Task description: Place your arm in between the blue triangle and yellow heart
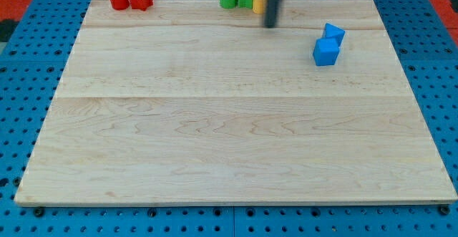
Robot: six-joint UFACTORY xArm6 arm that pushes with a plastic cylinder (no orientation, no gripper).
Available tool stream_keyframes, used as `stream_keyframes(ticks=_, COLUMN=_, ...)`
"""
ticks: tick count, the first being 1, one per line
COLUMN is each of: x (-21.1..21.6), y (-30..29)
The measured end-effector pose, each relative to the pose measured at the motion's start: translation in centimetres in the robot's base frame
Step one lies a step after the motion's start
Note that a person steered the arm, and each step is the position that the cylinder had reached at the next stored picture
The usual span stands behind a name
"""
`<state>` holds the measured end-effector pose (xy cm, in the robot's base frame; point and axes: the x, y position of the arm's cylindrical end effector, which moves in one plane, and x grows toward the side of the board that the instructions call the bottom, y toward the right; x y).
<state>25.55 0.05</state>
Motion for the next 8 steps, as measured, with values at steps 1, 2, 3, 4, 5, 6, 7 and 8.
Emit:
stream_keyframes(ticks=1, x=-4.4, y=-8.8)
stream_keyframes(ticks=2, x=-6.3, y=-7.4)
stream_keyframes(ticks=3, x=-6.2, y=-6.0)
stream_keyframes(ticks=4, x=-4.3, y=0.3)
stream_keyframes(ticks=5, x=2.6, y=4.8)
stream_keyframes(ticks=6, x=3.3, y=8.0)
stream_keyframes(ticks=7, x=2.1, y=8.5)
stream_keyframes(ticks=8, x=2.2, y=8.5)
